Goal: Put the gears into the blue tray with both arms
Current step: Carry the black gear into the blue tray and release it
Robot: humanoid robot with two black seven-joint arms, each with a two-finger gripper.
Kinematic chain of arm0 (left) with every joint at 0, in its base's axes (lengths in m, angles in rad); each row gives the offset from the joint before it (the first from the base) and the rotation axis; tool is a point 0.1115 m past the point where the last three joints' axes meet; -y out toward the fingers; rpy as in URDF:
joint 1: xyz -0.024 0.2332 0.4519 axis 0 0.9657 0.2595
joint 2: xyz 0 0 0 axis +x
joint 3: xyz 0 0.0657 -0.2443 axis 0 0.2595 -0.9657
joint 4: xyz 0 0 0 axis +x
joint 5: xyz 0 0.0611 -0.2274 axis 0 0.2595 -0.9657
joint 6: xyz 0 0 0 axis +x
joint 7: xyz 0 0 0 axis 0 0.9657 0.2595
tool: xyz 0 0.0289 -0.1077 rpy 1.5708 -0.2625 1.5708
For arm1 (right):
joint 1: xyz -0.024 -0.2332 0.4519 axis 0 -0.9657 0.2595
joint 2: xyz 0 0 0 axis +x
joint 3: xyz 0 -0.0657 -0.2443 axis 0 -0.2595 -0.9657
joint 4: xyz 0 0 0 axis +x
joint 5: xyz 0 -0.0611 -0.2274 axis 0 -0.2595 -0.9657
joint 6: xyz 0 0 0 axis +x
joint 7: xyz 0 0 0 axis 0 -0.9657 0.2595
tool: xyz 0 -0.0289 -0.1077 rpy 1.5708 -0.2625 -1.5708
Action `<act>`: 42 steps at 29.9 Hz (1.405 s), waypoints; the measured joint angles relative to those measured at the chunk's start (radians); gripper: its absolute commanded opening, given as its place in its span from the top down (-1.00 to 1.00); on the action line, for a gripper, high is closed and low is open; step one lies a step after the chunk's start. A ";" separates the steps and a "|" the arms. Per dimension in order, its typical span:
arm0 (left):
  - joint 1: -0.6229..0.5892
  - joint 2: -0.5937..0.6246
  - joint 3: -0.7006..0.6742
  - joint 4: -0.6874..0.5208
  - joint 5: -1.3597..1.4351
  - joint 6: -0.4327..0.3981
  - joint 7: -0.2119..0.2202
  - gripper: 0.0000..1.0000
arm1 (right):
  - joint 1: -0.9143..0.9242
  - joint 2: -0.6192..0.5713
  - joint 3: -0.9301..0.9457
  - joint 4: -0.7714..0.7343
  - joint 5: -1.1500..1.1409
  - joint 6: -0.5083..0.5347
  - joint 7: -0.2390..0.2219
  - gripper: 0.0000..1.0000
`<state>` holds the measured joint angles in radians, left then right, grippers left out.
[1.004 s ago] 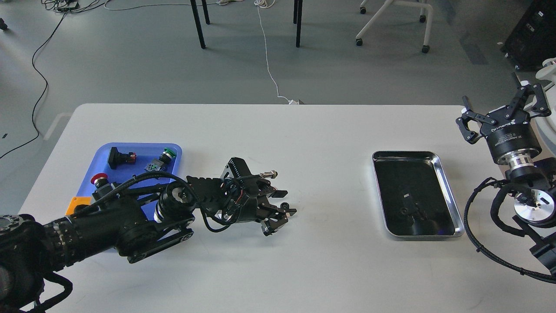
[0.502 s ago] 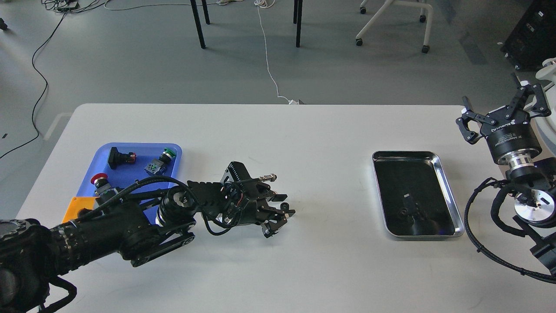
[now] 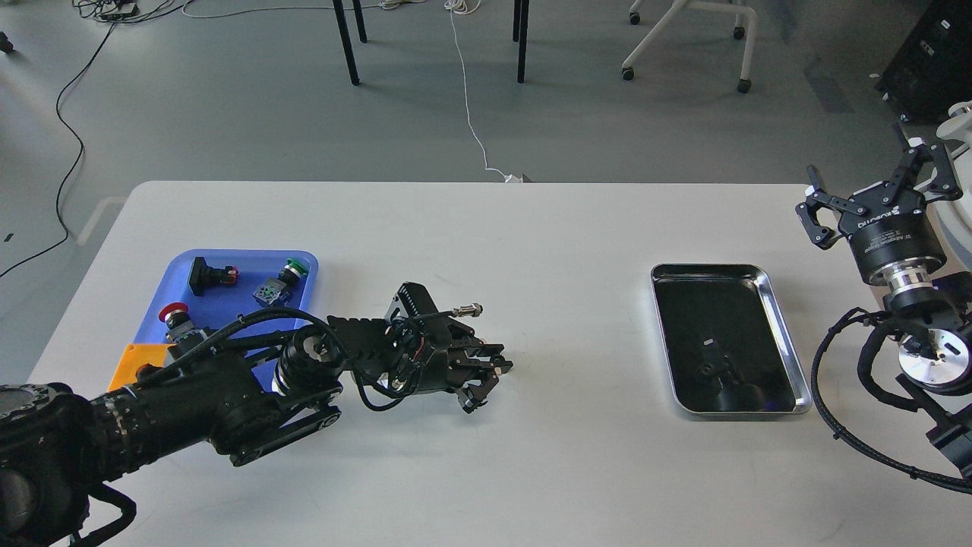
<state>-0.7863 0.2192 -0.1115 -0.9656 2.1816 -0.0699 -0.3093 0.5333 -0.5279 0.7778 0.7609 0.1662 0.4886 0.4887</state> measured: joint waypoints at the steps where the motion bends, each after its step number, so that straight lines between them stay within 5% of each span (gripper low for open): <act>1: 0.001 0.000 -0.001 0.000 0.000 0.000 0.000 0.65 | 0.000 0.000 0.000 0.000 0.000 0.000 0.000 -0.98; 7: -0.002 0.050 -0.048 -0.065 0.000 0.017 -0.004 0.65 | 0.002 -0.003 0.001 0.000 0.000 0.000 0.000 -0.98; 16: -0.053 0.413 -0.117 -0.274 -0.166 0.031 -0.029 0.65 | 0.011 -0.011 0.003 0.002 0.001 0.000 0.000 -0.98; 21: -0.044 0.601 -0.110 -0.295 -0.242 0.060 -0.040 0.64 | 0.018 -0.013 0.003 0.002 0.000 0.000 0.000 -0.98; 28: 0.031 0.687 -0.098 -0.185 -0.315 0.083 -0.049 0.64 | 0.022 -0.015 0.003 0.002 0.000 0.000 0.000 -0.98; 34: 0.095 0.614 -0.094 0.012 -0.329 0.110 -0.063 0.61 | 0.032 -0.019 0.003 0.008 0.000 0.000 0.000 -0.98; 42: 0.123 0.572 -0.066 0.101 -0.330 0.142 -0.067 0.59 | 0.030 -0.044 0.002 0.023 0.000 0.000 0.000 -0.98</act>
<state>-0.6637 0.7909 -0.1774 -0.8647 1.8512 0.0718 -0.3765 0.5636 -0.5723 0.7796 0.7840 0.1660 0.4888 0.4887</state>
